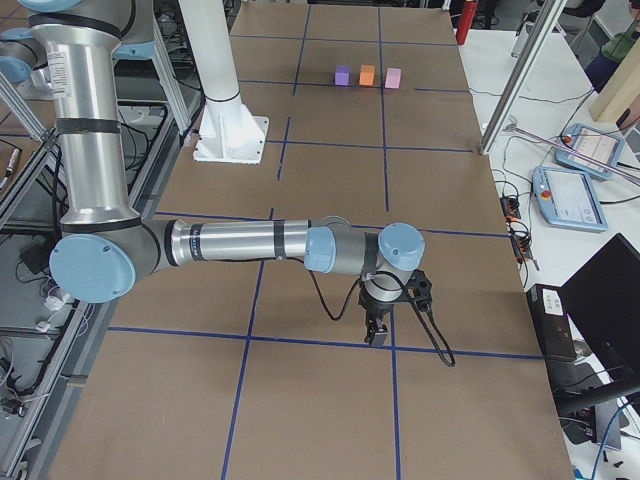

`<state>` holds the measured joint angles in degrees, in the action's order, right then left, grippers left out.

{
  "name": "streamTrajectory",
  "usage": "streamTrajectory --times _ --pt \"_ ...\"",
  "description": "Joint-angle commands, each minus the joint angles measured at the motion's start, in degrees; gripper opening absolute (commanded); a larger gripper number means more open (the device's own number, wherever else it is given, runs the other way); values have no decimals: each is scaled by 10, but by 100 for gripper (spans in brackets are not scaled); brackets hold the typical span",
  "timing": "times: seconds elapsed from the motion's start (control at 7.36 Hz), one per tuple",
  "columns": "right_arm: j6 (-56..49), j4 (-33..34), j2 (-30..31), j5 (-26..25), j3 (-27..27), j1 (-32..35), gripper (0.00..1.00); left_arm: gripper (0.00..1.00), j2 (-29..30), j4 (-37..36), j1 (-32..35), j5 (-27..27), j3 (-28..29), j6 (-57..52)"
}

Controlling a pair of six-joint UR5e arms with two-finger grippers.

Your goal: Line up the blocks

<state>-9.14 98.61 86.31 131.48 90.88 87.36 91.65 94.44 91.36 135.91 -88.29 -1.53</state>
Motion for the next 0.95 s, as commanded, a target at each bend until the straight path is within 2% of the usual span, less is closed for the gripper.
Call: streamTrajectory --times 0.0,0.41,0.82 --pt "0 0 0 0 0 0 100 100 -4 -31 0 21 -5 45" --pt "0 0 0 0 0 0 100 100 -4 -29 0 18 -28 50" --pt "0 0 0 0 0 0 100 100 -2 -31 -6 12 -28 50"
